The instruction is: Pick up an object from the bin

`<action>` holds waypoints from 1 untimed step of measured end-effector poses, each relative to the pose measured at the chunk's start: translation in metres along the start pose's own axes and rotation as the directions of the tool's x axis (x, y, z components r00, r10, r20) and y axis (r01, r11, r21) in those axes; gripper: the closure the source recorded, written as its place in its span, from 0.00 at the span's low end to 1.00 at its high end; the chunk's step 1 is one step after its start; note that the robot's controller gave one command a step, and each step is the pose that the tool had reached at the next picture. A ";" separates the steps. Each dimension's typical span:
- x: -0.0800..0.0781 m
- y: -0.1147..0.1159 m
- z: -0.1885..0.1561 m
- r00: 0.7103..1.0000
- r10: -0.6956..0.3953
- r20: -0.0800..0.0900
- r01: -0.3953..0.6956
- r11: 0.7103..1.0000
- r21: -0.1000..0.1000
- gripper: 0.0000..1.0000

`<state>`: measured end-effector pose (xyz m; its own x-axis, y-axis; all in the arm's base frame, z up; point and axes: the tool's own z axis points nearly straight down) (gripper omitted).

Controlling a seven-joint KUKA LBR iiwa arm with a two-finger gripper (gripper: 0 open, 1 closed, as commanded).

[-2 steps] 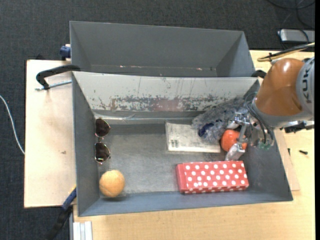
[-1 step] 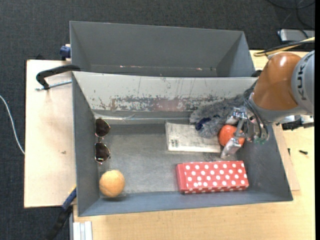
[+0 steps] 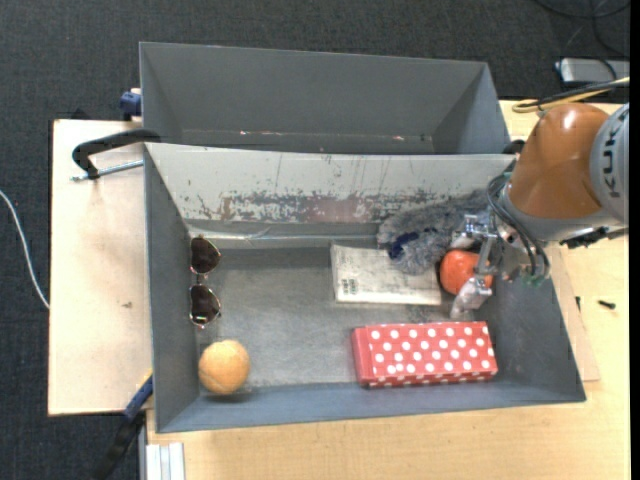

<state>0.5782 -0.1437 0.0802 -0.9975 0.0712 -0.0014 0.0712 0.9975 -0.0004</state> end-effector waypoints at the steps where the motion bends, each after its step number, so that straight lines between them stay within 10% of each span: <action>1: -0.012 -0.002 0.007 0.967 -0.255 0.001 0.255 0.967 0.000 0.00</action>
Offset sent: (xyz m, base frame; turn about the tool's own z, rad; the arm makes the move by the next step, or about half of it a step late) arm 0.0237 -0.0085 -0.0073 -0.2958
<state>0.5900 -0.1462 0.0736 -0.9825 -0.1860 -0.0018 -0.1860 0.9825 -0.0010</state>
